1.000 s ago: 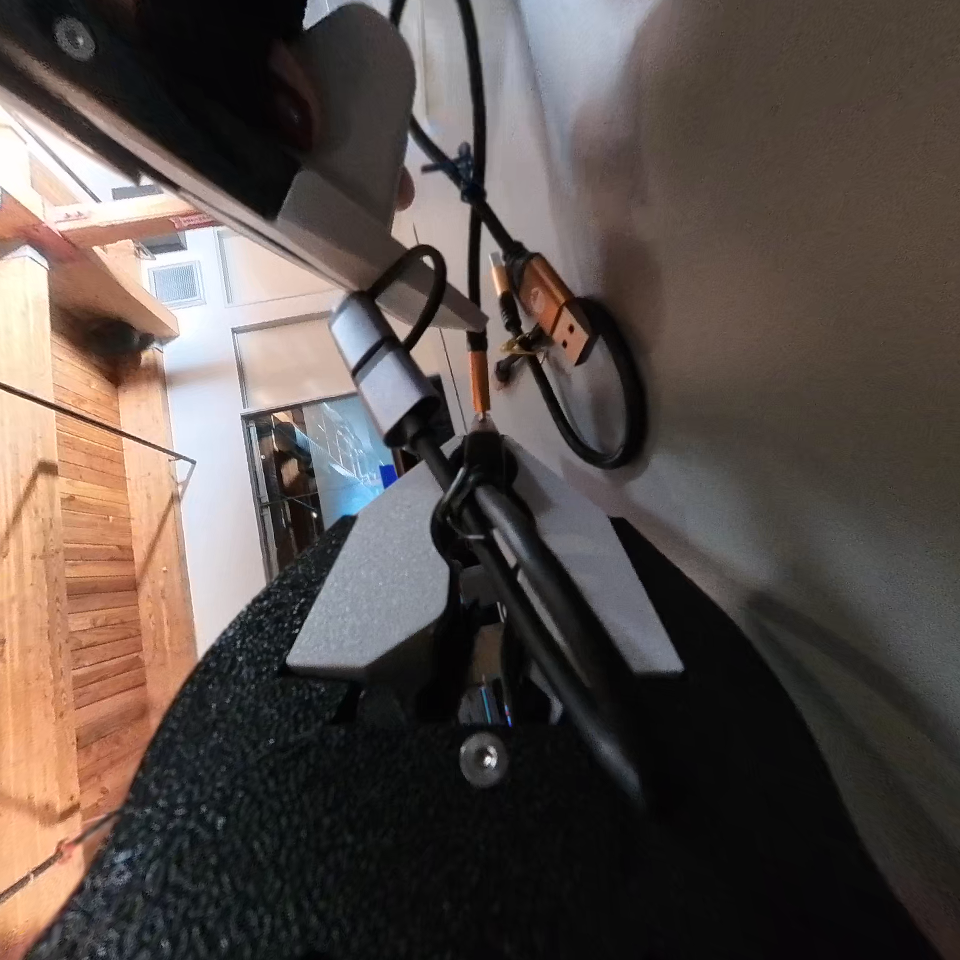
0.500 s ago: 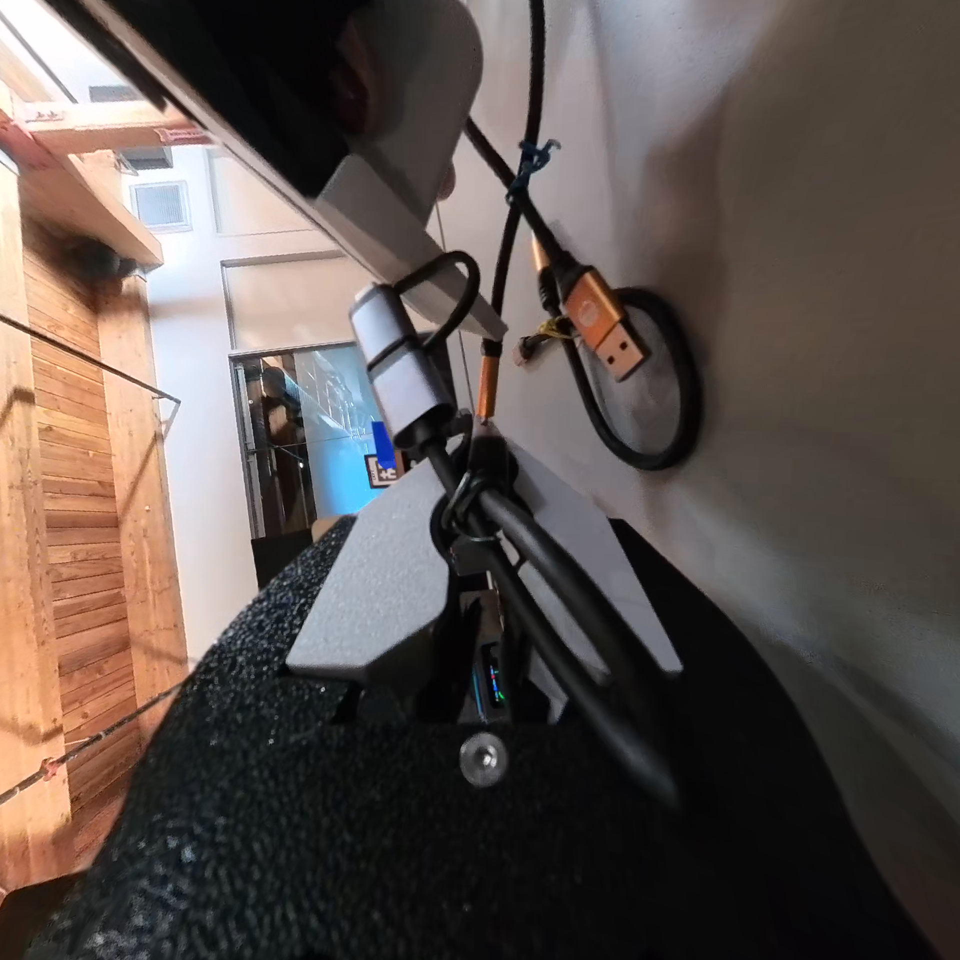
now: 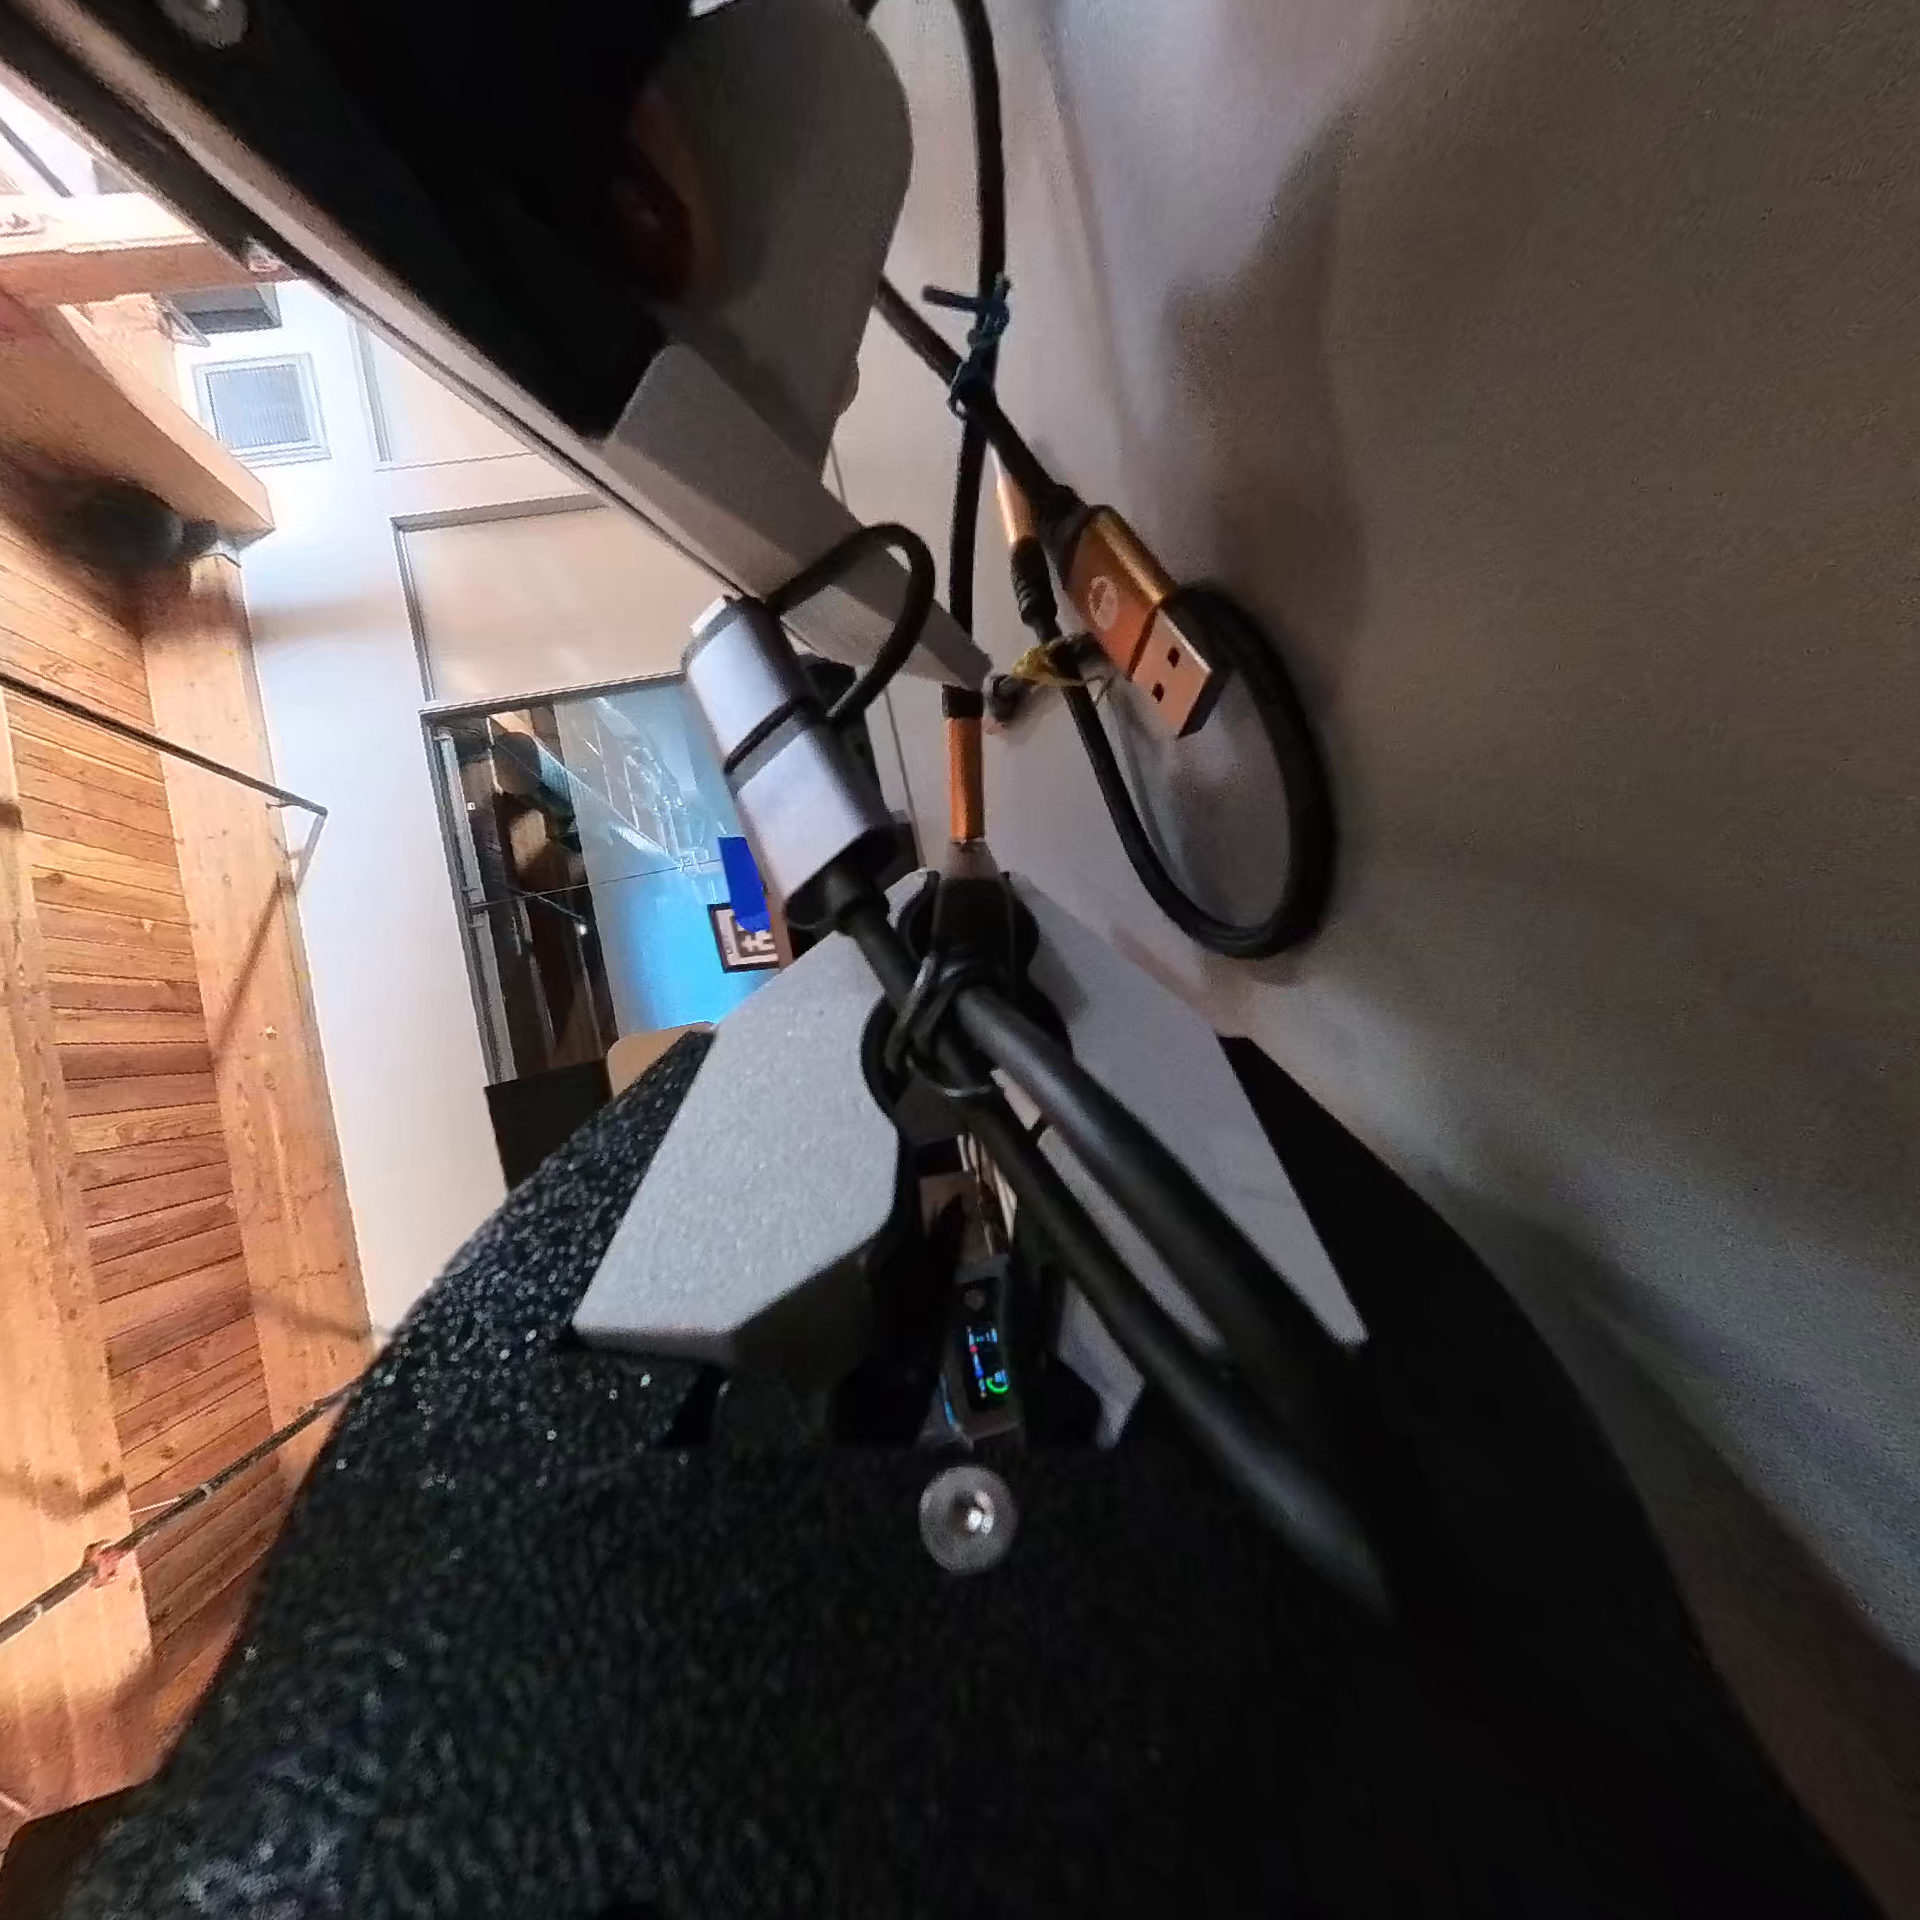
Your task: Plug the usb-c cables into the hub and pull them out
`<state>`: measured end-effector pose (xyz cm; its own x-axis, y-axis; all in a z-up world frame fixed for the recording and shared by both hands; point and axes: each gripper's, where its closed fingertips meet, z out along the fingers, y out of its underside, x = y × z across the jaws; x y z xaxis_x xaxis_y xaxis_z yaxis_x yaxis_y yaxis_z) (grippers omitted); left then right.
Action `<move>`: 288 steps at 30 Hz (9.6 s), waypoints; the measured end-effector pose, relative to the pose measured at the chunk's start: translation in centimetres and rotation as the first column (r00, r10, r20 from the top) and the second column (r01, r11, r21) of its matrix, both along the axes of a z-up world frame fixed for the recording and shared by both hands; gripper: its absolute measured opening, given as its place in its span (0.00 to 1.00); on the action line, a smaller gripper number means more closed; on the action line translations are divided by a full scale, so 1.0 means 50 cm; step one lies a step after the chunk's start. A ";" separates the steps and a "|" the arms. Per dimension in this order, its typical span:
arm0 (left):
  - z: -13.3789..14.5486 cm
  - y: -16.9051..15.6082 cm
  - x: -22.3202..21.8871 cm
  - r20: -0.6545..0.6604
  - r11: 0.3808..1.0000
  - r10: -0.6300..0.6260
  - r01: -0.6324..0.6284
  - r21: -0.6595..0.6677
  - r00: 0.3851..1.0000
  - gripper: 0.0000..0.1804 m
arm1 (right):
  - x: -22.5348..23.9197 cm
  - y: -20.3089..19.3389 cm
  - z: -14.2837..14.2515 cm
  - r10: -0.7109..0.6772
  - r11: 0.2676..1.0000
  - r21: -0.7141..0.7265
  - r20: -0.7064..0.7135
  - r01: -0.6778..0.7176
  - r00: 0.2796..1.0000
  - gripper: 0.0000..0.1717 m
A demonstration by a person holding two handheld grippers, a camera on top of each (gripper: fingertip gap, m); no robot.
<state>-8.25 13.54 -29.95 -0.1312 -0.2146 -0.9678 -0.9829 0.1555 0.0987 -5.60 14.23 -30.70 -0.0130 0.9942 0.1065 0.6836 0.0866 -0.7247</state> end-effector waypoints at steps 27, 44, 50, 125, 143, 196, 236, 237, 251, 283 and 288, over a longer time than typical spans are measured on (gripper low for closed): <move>0.090 0.054 -0.269 0.534 0.912 0.327 -0.409 0.039 0.780 0.04 | -0.012 0.103 0.135 -0.338 0.940 -0.220 -0.489 0.262 0.804 0.15; 0.097 0.056 -0.187 0.714 0.983 0.149 -0.183 -0.030 0.684 0.05 | -0.019 0.096 -0.042 -0.444 0.896 0.044 0.037 0.442 0.895 0.04; 0.083 0.050 -0.154 0.797 0.990 0.134 -0.042 -0.136 0.588 0.05 | -0.006 0.083 -0.037 -0.349 0.935 -0.054 0.019 0.349 0.937 0.00; 0.023 0.016 -0.037 0.206 0.995 -0.089 0.097 -0.027 0.974 0.04 | -0.051 -0.076 0.054 0.293 0.863 0.455 -0.098 -0.219 0.951 0.24; 0.019 0.031 -0.069 0.498 0.984 0.058 0.034 -0.174 0.865 0.15 | -0.049 -0.025 0.058 0.185 0.854 0.510 -0.116 -0.102 0.976 0.07; 0.071 -0.006 -0.049 0.283 0.989 -0.142 0.128 0.067 0.949 0.05 | 0.035 -0.067 0.085 0.084 0.992 -0.081 -0.119 -0.094 0.989 0.02; 0.003 -0.029 0.022 0.314 0.957 -0.187 0.245 -0.155 0.931 0.05 | 0.039 -0.047 0.005 0.050 0.967 -0.249 -0.003 -0.049 0.999 0.02; 0.003 -0.030 0.024 0.326 0.956 -0.184 0.246 -0.161 0.927 0.05 | 0.040 -0.047 0.003 0.054 0.966 -0.252 -0.004 -0.053 0.999 0.02; 0.006 -0.043 0.043 0.382 0.936 -0.205 0.295 -0.194 0.901 0.05 | 0.056 -0.055 0.006 0.095 0.950 -0.297 -0.033 -0.100 0.995 0.02; 0.007 -0.050 0.045 0.372 0.929 -0.222 0.312 -0.201 0.901 0.05 | 0.058 -0.060 0.018 0.121 0.942 -0.306 -0.071 -0.137 0.990 0.02; 0.007 -0.053 0.046 0.374 0.925 -0.227 0.319 -0.206 0.899 0.05 | 0.059 -0.058 0.022 0.118 0.943 -0.304 -0.081 -0.138 0.990 0.02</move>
